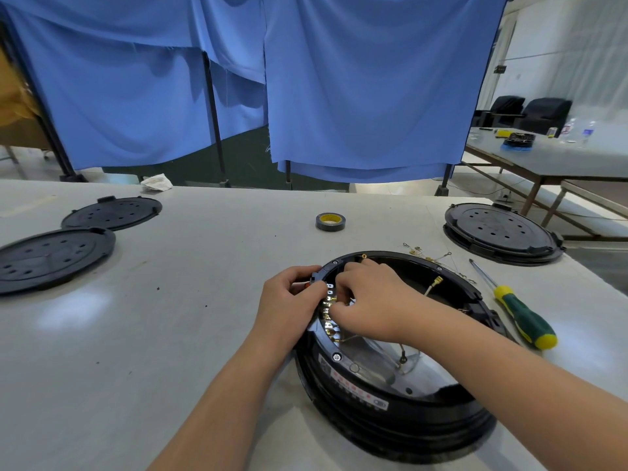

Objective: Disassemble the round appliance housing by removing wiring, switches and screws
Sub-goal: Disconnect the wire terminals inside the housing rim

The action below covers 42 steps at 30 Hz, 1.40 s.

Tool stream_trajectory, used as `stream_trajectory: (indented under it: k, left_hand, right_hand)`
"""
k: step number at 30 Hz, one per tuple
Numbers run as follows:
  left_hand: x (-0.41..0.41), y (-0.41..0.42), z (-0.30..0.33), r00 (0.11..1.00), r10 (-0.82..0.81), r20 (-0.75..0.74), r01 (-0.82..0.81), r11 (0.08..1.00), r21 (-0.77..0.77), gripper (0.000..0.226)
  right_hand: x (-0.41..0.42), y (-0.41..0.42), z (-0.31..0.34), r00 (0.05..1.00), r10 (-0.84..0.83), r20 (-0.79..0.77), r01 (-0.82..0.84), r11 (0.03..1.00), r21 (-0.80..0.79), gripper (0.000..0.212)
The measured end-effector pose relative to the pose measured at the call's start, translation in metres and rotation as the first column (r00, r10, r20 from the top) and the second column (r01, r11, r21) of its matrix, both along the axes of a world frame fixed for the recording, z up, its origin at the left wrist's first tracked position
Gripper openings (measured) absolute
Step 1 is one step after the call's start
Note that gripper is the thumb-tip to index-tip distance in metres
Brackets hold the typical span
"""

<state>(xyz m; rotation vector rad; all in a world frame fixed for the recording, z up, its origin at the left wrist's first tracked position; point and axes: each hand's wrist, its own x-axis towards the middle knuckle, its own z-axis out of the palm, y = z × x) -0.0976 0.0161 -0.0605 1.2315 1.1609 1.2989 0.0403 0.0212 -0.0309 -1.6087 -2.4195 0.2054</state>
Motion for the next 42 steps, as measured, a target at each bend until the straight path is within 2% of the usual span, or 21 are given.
stream_trajectory:
  k: [12,19,25,28,33,36,38,42]
  left_hand:
    - [0.001,-0.001,0.000,1.000,0.007,0.002,-0.007,1.000,0.008,0.030]
    - [0.001,-0.003,0.002,1.000,-0.004,0.008,0.004,1.000,0.010,0.030]
    - [0.001,-0.003,0.002,1.000,-0.012,0.025,0.012,1.000,-0.005,0.029]
    - [0.002,-0.003,0.001,0.999,-0.003,0.035,0.004,1.000,-0.013,0.029]
    - [0.002,-0.003,0.001,0.999,-0.007,0.035,0.008,1.000,-0.013,0.028]
    - [0.001,-0.003,0.001,0.999,-0.016,0.029,0.016,1.000,-0.009,0.028]
    - [0.001,-0.003,0.001,1.000,-0.014,0.018,0.014,1.000,-0.002,0.028]
    - [0.002,-0.002,0.002,1.000,-0.002,0.009,0.002,1.000,-0.004,0.028]
  right_hand:
    - [0.000,-0.007,0.003,0.999,-0.028,0.047,0.025,0.998,0.059,0.023]
    - [0.006,-0.011,0.004,0.998,-0.010,-0.063,0.016,0.995,0.096,0.018]
    - [0.011,-0.011,0.008,0.978,0.018,-0.206,0.017,0.986,0.165,0.003]
    - [0.012,-0.012,0.014,0.961,0.049,-0.272,-0.014,0.992,0.127,0.006]
    - [0.010,-0.020,0.020,0.975,0.112,-0.193,-0.105,0.993,0.048,0.009]
    - [0.009,-0.028,0.020,0.987,0.117,-0.110,-0.109,0.991,0.076,0.018]
    - [0.008,-0.031,0.017,0.992,0.099,-0.079,-0.093,0.993,0.071,0.011]
    - [0.005,-0.033,0.010,0.988,0.013,-0.152,-0.016,1.000,-0.018,0.013]
